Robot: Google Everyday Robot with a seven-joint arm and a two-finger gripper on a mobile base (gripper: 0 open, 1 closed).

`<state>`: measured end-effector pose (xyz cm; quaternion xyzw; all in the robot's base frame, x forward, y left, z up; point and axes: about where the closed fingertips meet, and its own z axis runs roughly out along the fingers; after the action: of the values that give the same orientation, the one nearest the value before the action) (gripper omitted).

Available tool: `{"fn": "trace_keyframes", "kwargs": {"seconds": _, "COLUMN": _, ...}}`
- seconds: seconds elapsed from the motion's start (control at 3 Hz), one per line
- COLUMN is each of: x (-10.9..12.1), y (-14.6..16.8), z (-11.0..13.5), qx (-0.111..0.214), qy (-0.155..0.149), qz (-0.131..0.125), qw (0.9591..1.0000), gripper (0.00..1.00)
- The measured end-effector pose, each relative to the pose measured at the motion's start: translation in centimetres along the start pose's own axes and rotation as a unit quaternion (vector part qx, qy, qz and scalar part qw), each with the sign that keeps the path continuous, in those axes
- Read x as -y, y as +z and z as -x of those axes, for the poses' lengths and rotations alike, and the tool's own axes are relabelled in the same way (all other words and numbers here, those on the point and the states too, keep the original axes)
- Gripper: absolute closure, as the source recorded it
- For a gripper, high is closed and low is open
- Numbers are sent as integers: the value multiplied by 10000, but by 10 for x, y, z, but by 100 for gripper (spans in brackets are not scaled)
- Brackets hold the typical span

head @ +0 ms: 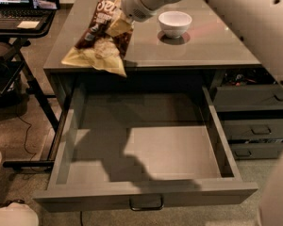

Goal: Pick brown chip bag from top drawer and place on counter

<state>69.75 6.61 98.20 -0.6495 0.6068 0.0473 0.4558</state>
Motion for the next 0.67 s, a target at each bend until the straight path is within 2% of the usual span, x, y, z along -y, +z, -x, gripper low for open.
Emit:
{"fn": "trace_keyframes", "kwargs": {"seconds": 0.33, "x": 22, "y": 28, "z": -8, "qx": 317, "qy": 580, "qz": -175, "qw": 9977, "gripper": 100}}
{"fn": "trace_keyframes", "kwargs": {"seconds": 0.67, "x": 37, "y": 51, "z": -21, "qx": 533, "qy": 1162, "qz": -315, "qw": 9913, "gripper": 100}}
